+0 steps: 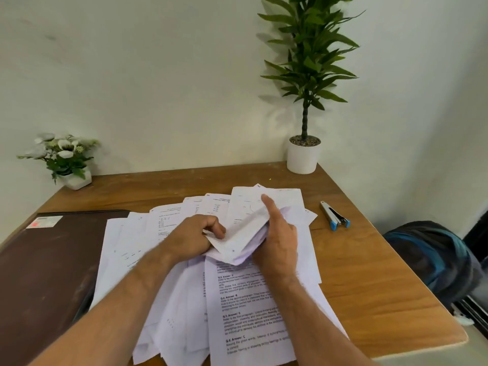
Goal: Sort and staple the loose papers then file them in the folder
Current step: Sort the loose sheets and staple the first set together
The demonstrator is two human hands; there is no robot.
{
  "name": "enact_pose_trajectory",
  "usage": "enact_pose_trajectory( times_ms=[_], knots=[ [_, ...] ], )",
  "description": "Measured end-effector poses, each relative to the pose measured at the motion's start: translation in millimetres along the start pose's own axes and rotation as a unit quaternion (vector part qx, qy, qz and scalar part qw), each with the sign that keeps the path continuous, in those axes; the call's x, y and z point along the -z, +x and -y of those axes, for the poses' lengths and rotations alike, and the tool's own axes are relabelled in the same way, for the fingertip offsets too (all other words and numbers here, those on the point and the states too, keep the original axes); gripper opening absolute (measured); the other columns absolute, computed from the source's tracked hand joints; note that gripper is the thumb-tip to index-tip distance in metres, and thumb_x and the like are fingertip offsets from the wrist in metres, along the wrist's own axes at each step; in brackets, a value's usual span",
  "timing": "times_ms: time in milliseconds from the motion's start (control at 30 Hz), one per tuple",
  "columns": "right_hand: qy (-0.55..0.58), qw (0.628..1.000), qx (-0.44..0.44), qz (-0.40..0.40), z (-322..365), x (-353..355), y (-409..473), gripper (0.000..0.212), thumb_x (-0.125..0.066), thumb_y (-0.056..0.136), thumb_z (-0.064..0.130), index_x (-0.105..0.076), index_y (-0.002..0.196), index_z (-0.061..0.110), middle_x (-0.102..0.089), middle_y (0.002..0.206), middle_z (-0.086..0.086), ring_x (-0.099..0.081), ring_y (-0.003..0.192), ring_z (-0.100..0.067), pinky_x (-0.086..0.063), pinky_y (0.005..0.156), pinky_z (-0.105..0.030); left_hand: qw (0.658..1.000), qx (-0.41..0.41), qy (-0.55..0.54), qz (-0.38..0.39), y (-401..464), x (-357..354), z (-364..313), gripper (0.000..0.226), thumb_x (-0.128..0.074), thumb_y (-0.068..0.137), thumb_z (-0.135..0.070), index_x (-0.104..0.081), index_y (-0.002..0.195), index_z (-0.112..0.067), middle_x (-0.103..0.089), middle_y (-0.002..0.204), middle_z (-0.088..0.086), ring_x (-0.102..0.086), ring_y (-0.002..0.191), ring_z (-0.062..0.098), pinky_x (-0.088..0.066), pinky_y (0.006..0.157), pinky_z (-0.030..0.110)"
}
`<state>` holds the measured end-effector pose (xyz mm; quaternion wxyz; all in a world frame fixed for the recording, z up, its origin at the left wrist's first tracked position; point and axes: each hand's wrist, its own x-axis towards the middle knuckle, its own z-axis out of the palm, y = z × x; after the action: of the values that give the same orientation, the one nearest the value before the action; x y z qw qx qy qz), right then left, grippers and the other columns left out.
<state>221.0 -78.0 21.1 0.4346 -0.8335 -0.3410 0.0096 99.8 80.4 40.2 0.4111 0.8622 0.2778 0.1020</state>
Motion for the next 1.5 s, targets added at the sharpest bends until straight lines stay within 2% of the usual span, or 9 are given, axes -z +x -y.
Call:
enact_pose_trajectory(
  times_ms=[200, 333, 500, 700, 900, 1100, 1267, 1400, 1500],
  knots=[
    [-0.001, 0.997, 0.057, -0.045, -3.4, -9.6, -2.5, 0.041, -0.084, 0.077, 0.019, -0.066, 0.113, 0.028, -0.058, 0.125, 0.001, -0.052, 0.109, -0.027, -0.048, 0.089, -0.033, 0.954, 0.122, -0.269, 0.042, 3.0, 28.6, -12.3, 0.043, -0.039, 0.085, -0.010, -0.076, 0.102, 0.005, -0.075, 0.108, 0.020, -0.072, 0.098, 0.030, -0.054, 0.095, 0.042],
    [0.076, 0.994, 0.066, -0.051, -12.1, -15.3, -0.1, 0.044, -0.068, 0.074, 0.001, -0.064, 0.101, 0.036, -0.044, 0.114, 0.002, -0.055, 0.096, -0.028, -0.053, 0.080, -0.043, 0.973, 0.170, -0.128, -0.092, 42.4, 13.8, -16.6, 0.016, -0.070, 0.094, -0.018, -0.077, 0.102, -0.005, -0.077, 0.093, 0.015, -0.070, 0.081, 0.026, -0.060, 0.089, 0.044],
    [0.055, 0.995, 0.075, -0.045, -10.0, -19.6, 1.7, 0.042, -0.070, 0.077, 0.005, -0.062, 0.103, 0.037, -0.039, 0.117, 0.002, -0.052, 0.103, -0.026, -0.053, 0.086, -0.041, 0.965, 0.240, -0.008, -0.100, 70.8, -8.0, -35.9, 0.050, -0.088, 0.076, -0.042, -0.069, 0.096, -0.001, -0.071, 0.076, 0.011, -0.063, 0.057, 0.022, -0.048, 0.054, 0.028],
    [-0.029, 0.999, 0.039, -0.018, -11.3, -18.3, 1.4, 0.047, -0.082, 0.078, 0.043, -0.061, 0.120, 0.043, -0.031, 0.141, 0.010, -0.036, 0.131, -0.018, -0.047, 0.106, -0.034, 0.974, 0.189, -0.084, -0.095, 78.2, -31.8, -43.6, 0.040, -0.074, 0.092, -0.015, -0.064, 0.130, -0.014, -0.069, 0.127, 0.006, -0.060, 0.093, 0.023, -0.047, 0.083, 0.034],
    [-0.029, 0.998, 0.057, -0.020, -9.9, -10.9, 4.2, 0.043, -0.079, 0.082, 0.042, -0.062, 0.121, 0.043, -0.033, 0.137, 0.006, -0.034, 0.126, -0.019, -0.045, 0.104, -0.035, 0.971, 0.171, -0.087, -0.140, 63.3, -23.4, -34.5, 0.026, -0.074, 0.080, -0.017, -0.077, 0.106, -0.017, -0.076, 0.107, 0.002, -0.071, 0.095, 0.027, -0.058, 0.088, 0.043],
    [-0.041, 0.996, 0.077, 0.006, -8.7, -9.4, 5.5, 0.044, -0.077, 0.084, 0.032, -0.060, 0.123, 0.040, -0.032, 0.139, 0.003, -0.032, 0.128, -0.022, -0.040, 0.109, -0.039, 0.944, 0.268, -0.107, -0.163, 30.3, -9.6, -11.4, 0.014, -0.068, 0.077, -0.001, -0.068, 0.091, -0.001, -0.070, 0.095, 0.022, -0.066, 0.084, 0.035, -0.048, 0.064, 0.035],
    [-0.112, 0.991, 0.072, 0.027, 6.2, -19.8, 14.7, 0.046, -0.077, 0.084, 0.035, -0.058, 0.127, 0.036, -0.035, 0.139, -0.003, -0.039, 0.127, -0.026, -0.037, 0.106, -0.036, 0.910, 0.204, -0.342, -0.115, 10.2, 10.0, -16.7, 0.070, -0.052, 0.086, -0.075, -0.071, 0.116, -0.015, -0.076, 0.107, 0.015, -0.068, 0.098, 0.036, -0.049, 0.087, 0.042],
    [-0.049, 0.996, 0.060, 0.051, 19.0, -23.9, 33.3, 0.060, -0.065, 0.089, 0.014, -0.042, 0.142, 0.034, -0.033, 0.141, -0.002, -0.051, 0.118, -0.027, -0.051, 0.096, -0.043, 0.946, 0.069, -0.137, -0.285, 3.4, 16.6, -28.1, 0.089, -0.044, 0.082, -0.085, -0.054, 0.142, -0.020, -0.058, 0.143, 0.009, -0.057, 0.125, 0.030, -0.042, 0.101, 0.040],
    [-0.004, 0.997, 0.042, 0.056, 18.4, -17.1, 43.5, 0.080, -0.056, 0.083, -0.004, -0.030, 0.148, 0.034, -0.030, 0.144, 0.001, -0.057, 0.110, -0.027, -0.055, 0.079, -0.038, 0.904, -0.076, 0.140, -0.397, 0.8, 10.8, -39.2, 0.071, -0.048, 0.088, -0.068, -0.058, 0.137, -0.017, -0.063, 0.133, 0.009, -0.056, 0.123, 0.032, -0.041, 0.105, 0.048]
  ],
)
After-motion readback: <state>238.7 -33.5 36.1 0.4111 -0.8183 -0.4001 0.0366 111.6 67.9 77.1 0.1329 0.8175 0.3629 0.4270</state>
